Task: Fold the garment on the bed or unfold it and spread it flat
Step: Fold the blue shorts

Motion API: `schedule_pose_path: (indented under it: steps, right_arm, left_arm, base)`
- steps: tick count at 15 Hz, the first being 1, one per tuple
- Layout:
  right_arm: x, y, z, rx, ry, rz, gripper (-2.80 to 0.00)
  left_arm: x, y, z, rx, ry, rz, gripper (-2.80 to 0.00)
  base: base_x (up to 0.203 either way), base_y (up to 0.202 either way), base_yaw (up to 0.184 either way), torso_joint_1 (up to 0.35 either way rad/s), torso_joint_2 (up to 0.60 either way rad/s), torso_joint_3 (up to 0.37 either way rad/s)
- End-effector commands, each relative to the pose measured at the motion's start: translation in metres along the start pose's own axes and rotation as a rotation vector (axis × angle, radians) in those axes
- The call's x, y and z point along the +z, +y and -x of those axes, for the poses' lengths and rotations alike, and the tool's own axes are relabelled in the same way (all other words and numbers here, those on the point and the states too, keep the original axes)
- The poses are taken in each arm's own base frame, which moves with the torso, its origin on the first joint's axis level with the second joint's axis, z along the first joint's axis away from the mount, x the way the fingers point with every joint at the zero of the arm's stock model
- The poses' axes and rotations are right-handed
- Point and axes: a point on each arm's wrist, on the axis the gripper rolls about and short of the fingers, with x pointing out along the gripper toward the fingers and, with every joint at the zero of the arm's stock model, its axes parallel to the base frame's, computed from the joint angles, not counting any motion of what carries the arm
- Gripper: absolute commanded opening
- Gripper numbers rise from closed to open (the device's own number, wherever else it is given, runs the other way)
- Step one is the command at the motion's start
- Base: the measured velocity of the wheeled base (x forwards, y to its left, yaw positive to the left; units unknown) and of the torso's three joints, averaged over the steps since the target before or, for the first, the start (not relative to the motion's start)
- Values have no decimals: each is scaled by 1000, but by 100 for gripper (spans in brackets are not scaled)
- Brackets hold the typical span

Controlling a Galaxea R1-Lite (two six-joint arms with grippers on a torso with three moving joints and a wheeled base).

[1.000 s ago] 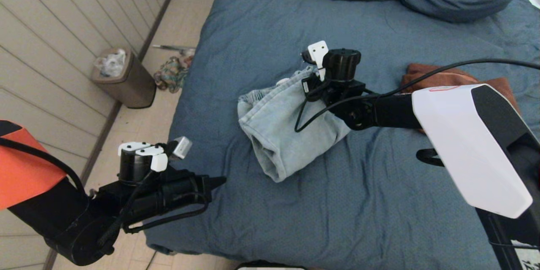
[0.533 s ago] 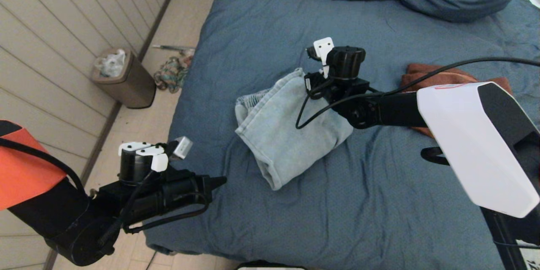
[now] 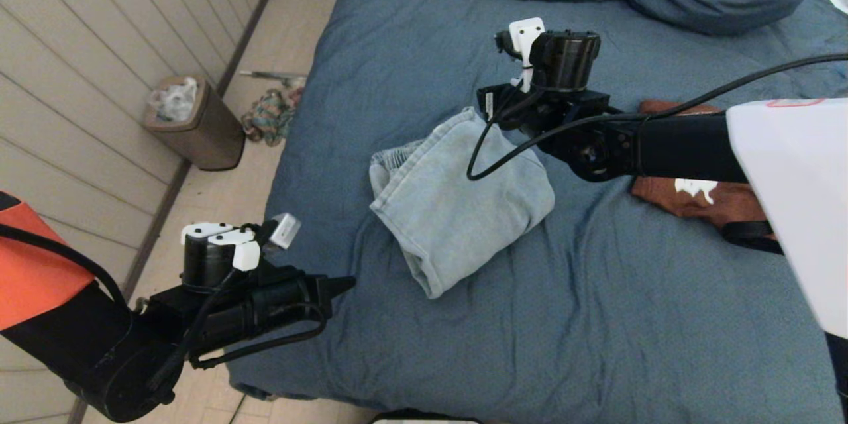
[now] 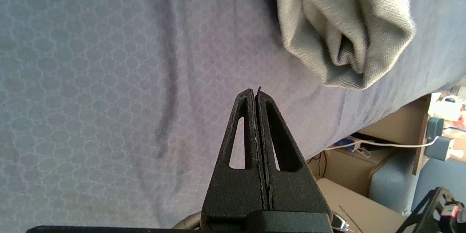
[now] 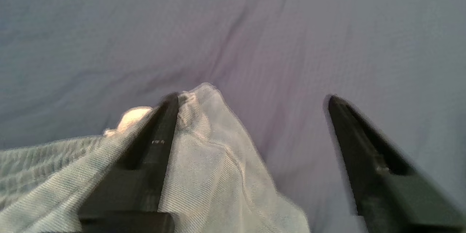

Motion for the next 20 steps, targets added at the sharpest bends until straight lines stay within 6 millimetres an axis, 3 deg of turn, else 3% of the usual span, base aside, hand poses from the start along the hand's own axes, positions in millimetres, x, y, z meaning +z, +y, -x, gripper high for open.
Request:
schedule_pose_path:
  steps: [1,4,6,9,10,14,20]
  right_arm:
    - [23,-10,20,37,103,-86,-280]
    - [15,-5,43,241,393,-177,-280]
    - [5,26,57,320,500,-207,-280]
    - [-5,55,81,389,641,-141,-280]
    - [-14,74,86,412,668,-107,-280]
    - [-54,125,86,421,679,14,-280]
    - [-86,149,74,443,655,45,-280]
  left_arm:
    - [3,-3,3,-10,-15,-4,-280]
    - [3,-3,4,-10,-15,-3,-280]
    - [2,-2,3,-8,-10,0,-280]
    - [1,-2,2,-10,-7,0,-280]
    - [1,-2,2,-9,-6,2,-280]
    - [0,-2,2,-11,-2,2,-280]
    - [0,-1,1,-10,-2,3,-280]
  base:
    - [0,0,0,0,0,0]
    - [0,0,0,0,0,0]
    - [0,0,0,0,0,0]
    - [0,0,0,0,0,0]
    - [0,0,0,0,0,0]
    - [0,0,0,0,0,0]
    - [0,0,0,0,0,0]
